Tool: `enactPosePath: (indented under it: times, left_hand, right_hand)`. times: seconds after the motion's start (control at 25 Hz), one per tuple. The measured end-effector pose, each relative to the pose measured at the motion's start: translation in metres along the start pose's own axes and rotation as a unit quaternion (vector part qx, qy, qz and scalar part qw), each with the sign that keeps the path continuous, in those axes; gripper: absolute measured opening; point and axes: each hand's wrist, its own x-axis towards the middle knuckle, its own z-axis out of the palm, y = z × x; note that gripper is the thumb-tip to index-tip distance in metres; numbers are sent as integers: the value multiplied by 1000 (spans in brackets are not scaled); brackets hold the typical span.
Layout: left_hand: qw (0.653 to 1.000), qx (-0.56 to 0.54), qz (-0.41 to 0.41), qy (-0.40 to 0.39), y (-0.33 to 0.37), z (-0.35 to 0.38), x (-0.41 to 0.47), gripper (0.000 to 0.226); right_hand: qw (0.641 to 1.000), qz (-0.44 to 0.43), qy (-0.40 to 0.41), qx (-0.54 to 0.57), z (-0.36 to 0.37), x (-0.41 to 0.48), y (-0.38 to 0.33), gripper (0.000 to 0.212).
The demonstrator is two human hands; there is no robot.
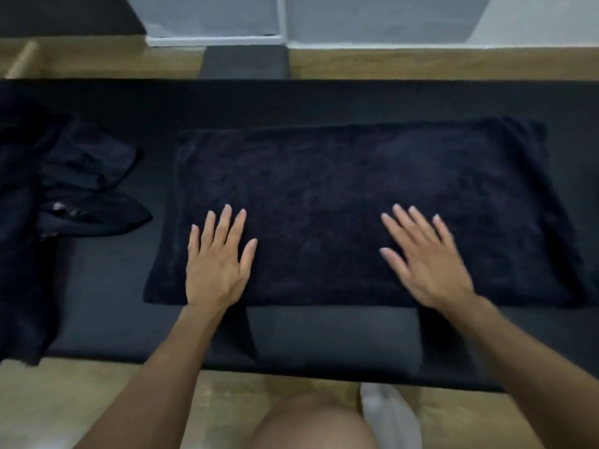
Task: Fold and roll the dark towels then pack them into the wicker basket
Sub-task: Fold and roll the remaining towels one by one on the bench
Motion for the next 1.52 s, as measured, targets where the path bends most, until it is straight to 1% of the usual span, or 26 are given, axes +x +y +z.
enactPosePath:
  times: [0.12, 0.2, 0.24, 0.28, 0.36, 0.44, 0.52, 0.56, 0.6, 0.64, 0.68, 0.72, 0.76, 0.8, 0.88, 0.92, 1.0, 1.04, 1.08, 1.12, 1.2, 1.24, 1.32, 1.4, 1.44, 1.52]
  left_hand:
    - [998, 14, -69, -7, -40, 1, -18, 63]
    - [983, 5, -182, 7, -51, -4, -38, 66]
    - [970, -3, -242, 20, -52, -8, -49, 68]
    - [957, -21, -289, 25, -51, -16, -57, 69]
    - [922, -134, -362, 29, -52, -30, -55, 55]
    - [903, -217, -368, 46, -60, -39, -35, 36]
    - [886, -269, -372, 69, -72, -48, -8, 31]
    - [855, -310, -404, 102, -80, -47, 6, 30]
    - [808, -359, -444, 142, -87, -46, 17, 29]
    - [742, -421, -488, 182, -92, -46, 25, 29]
    - [661, -493, -526, 208, -95, -46, 30, 32]
    - [578, -570, -548, 204, -96, -45, 33, 36]
    - [524, -624, -555, 170, -94, -43, 36, 41]
    - [502, -654, -552, 125, -91, -42, 39, 46]
    - [504, -686, -521, 53, -84, -42, 51, 54]
    - [512, -692, -507, 50, -82, -43, 66, 56]
    - [562, -674, -467, 107, -82, -46, 107, 50]
    - [582, -659, -452, 151, -83, -47, 131, 44]
    - [597, -647, -437, 182, -82, -51, 155, 37]
    - [593, -653, -430, 191, -77, -56, 173, 32]
    - [562, -691, -431, 140, -51, -60, 190, 23]
    - [561, -697, -435, 100, -30, -56, 188, 21]
    - [603, -685, -408, 0, 18, -42, 162, 27]
    - [628, -679, -365, -111, 61, -41, 133, 28]
    - [642, -672, -349, -126, 66, -38, 130, 27]
    - [672, -658, -334, -57, 55, -40, 145, 26]
  right_hand:
    - [999, 33, -26, -11, -6, 0, 20, 72]
    - [998, 25, -49, 1, -8, 3, -7, 71]
    - [999, -3, -49, -2, -4, -1, -27, 70]
    - [998, -36, -41, -12, 1, -8, -44, 69]
    - [997, -63, -38, -11, 1, -14, -59, 67]
    - [998, -58, -24, 1, -3, -10, -64, 67]
    - [993, -108, -37, 15, -5, 3, -73, 66]
    - [990, -138, -35, 23, -7, 19, -77, 63]
    - [988, -149, -31, 38, -11, 41, -78, 59]
    - [988, -133, -32, 74, -18, 70, -78, 54]
    - [989, -94, -33, 110, -27, 104, -74, 50]
    - [989, -44, -37, 133, -34, 140, -67, 50]
    - [989, 5, -48, 142, -41, 175, -58, 56]
    - [986, 49, -69, 142, -49, 205, -51, 64]
    - [981, 96, -113, 125, -59, 252, -40, 75]
    - [979, 103, -132, 117, -60, 267, -35, 71]
    - [972, 104, -157, 143, -54, 289, -19, 60]
    - [969, 110, -144, 166, -51, 296, -10, 58]
    - [968, 129, -112, 184, -49, 299, -1, 57]
    - [965, 160, -73, 195, -46, 299, 10, 57]
    - [960, 210, -30, 184, -43, 289, 29, 60]
    - [959, 221, -38, 173, -43, 277, 38, 62]
    - [957, 230, -71, 164, -49, 246, 56, 66]
    - [941, 262, -111, 182, -64, 207, 76, 64]
    - [928, 283, -128, 207, -73, 187, 85, 60]
    - [877, 340, -133, 312, -80, 152, 89, 46]
